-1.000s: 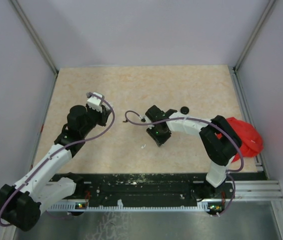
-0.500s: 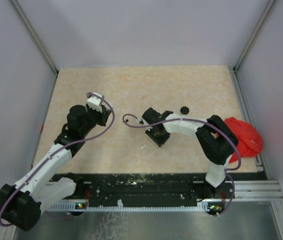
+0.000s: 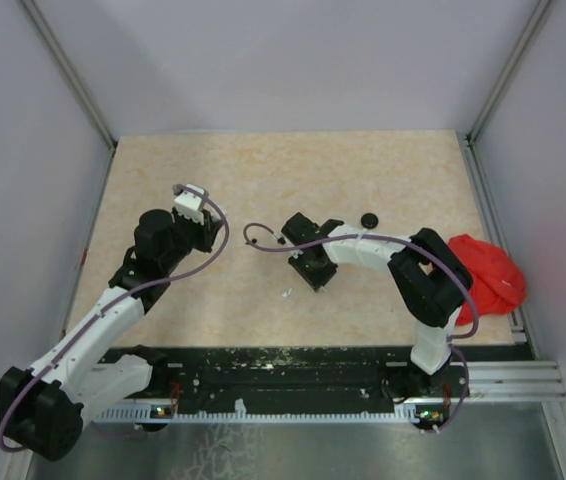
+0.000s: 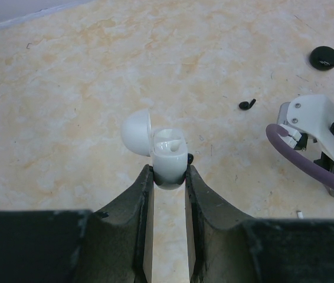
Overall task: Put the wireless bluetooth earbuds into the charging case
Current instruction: Pick up the earbud from the center of the board.
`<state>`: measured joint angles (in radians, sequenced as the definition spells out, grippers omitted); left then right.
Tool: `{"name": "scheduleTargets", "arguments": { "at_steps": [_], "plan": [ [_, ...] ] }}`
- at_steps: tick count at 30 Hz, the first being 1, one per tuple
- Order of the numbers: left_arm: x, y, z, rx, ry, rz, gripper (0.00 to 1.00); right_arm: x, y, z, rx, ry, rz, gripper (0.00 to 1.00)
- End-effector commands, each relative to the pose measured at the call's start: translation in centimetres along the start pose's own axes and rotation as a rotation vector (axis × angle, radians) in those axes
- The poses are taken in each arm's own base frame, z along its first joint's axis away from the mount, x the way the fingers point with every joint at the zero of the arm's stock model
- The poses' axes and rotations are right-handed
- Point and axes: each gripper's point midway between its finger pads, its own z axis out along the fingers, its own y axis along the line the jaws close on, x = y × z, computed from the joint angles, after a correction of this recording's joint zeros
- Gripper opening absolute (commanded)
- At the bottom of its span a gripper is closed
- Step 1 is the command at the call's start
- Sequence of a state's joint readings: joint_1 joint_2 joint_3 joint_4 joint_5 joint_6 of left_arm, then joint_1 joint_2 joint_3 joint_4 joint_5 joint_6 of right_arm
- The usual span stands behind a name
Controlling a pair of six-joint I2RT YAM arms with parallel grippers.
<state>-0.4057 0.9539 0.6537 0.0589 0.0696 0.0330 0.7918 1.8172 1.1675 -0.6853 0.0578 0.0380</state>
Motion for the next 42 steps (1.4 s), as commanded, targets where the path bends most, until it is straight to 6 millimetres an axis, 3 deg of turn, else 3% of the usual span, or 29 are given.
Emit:
{"name": "scheduleTargets", "arguments": {
  "at_steps": [1, 7, 14, 17, 24, 32, 42],
  "plan": [
    [-0.2, 0.0, 0.0, 0.005, -0.008, -0.011, 0.01, -1.1, -0.2, 0.2, 0.037, -0.024, 0.015, 0.28],
    [-0.2, -0.2, 0.1, 0.017, -0.009, -0.017, 0.01, -1.1, -0.6, -0.7, 0.053, -0.04, 0.022, 0.17],
    [-0.7, -1.6, 0.0, 0.098, -0.041, -0.015, 0.01, -4.0, -0.9, -4.1, 0.052, -0.176, 0.046, 0.16],
    [-1.2, -2.9, -0.2, 0.174, -0.076, -0.009, 0.01, -5.8, -1.2, -6.3, 0.057, -0.266, 0.057, 0.16],
    [-2.1, -5.7, -0.3, 0.339, -0.129, -0.011, 0.01, -9.9, -2.9, -14.6, 0.117, -0.571, 0.097, 0.15],
    [-3.2, -8.1, -0.7, 0.445, -0.219, -0.062, 0.01, -12.1, -3.4, -21.2, 0.13, -0.816, 0.133, 0.14],
    [-4.9, -10.3, 0.1, 0.487, -0.311, -0.074, 0.01, -14.1, -2.3, -28.2, 0.053, -1.137, 0.178, 0.14]
  ]
}}
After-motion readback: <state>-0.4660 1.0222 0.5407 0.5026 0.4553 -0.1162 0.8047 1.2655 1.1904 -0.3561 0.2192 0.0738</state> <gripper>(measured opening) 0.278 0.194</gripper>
